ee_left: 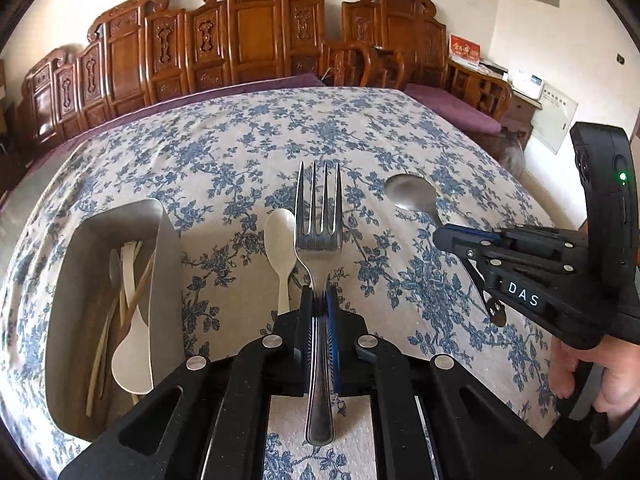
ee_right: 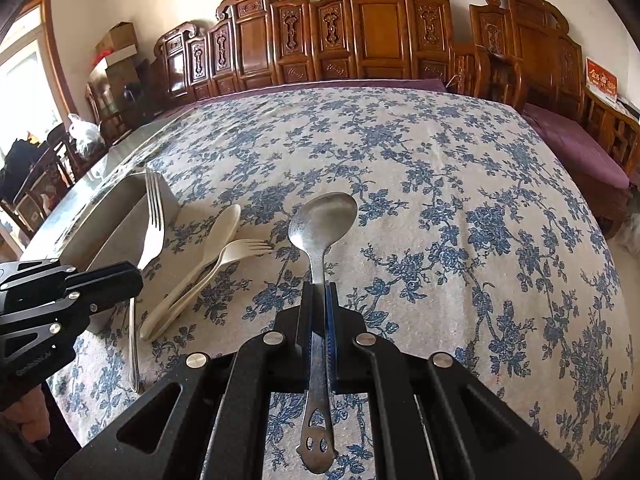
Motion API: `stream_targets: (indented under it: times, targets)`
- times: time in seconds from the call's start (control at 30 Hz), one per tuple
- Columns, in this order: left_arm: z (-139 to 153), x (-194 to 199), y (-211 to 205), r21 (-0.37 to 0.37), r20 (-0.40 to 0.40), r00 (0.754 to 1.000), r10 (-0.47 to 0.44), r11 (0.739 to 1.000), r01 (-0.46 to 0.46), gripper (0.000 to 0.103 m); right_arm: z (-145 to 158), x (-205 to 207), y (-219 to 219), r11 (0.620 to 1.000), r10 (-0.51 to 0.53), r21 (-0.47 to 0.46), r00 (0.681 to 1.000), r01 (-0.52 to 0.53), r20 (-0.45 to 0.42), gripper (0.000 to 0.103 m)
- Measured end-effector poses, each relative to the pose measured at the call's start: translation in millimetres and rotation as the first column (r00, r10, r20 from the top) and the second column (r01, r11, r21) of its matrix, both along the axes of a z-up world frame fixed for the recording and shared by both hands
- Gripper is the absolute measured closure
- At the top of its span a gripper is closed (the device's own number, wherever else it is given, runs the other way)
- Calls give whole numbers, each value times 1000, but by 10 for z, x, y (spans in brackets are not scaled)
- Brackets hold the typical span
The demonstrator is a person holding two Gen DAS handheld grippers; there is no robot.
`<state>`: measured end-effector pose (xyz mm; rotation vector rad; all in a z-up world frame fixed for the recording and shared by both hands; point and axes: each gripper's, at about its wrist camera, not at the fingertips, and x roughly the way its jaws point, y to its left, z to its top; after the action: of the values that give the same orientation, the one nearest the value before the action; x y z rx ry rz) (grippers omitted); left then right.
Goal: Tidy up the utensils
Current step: 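Carry the fork into the grey tray and open the left tool while the right tool holds its spoon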
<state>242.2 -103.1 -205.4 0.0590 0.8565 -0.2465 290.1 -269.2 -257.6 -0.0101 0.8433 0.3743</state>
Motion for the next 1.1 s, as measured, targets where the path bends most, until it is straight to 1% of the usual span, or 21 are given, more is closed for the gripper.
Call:
stream_targets:
  times: [0.1, 0.2, 0.37, 0.47, 0.6, 0.63, 0.67, 0.73, 0.97, 1.03, 1.1]
  targets:
    - [-67, 61, -54, 1, -27, 999, -21, 1000, 21, 97, 9, -13, -14, 1000, -6, -9, 1000, 6, 4, 96]
    - [-178, 115, -158, 10, -70, 996, -54, 998, 55, 97, 24, -10, -114, 999, -35, -2, 999, 35, 6, 96]
    - [-380, 174, -309, 61, -116, 990, -81, 994, 89, 97, 12, 26, -277, 996, -82, 19, 997, 83, -11, 96]
    - [-465, 203, -327, 75, -133, 988, -78, 993, 88, 97, 10, 33, -271, 997, -74, 15, 997, 74, -8, 96]
    - [-463, 201, -344, 88, -131, 988, -84, 992, 96, 97, 16, 27, -225, 998, -57, 7, 998, 57, -1, 96]
    - [-478, 213, -347, 90, -144, 986, -86, 991, 99, 97, 16, 26, -221, 998, -56, 8, 998, 57, -1, 96]
    - [-516, 234, -340, 87, -176, 981, -84, 991, 100, 96, 16, 21, -216, 998, -57, 8, 998, 57, -1, 96]
    - [-502, 234, -319, 77, -174, 981, -82, 992, 97, 96, 18, 21, -218, 998, -60, 8, 998, 60, -1, 96]
    - [-455, 142, -342, 98, -170, 981, -93, 989, 110, 97, 50, -1, -176, 999, -50, 12, 999, 50, 3, 96]
    - [-432, 105, -332, 103, -151, 984, -93, 989, 109, 97, 80, -22, -150, 999, -43, 19, 999, 43, 9, 96]
    - [-318, 56, -289, 96, -125, 988, -95, 990, 108, 97, 117, -58, -112, 999, -38, 29, 999, 37, 17, 96]
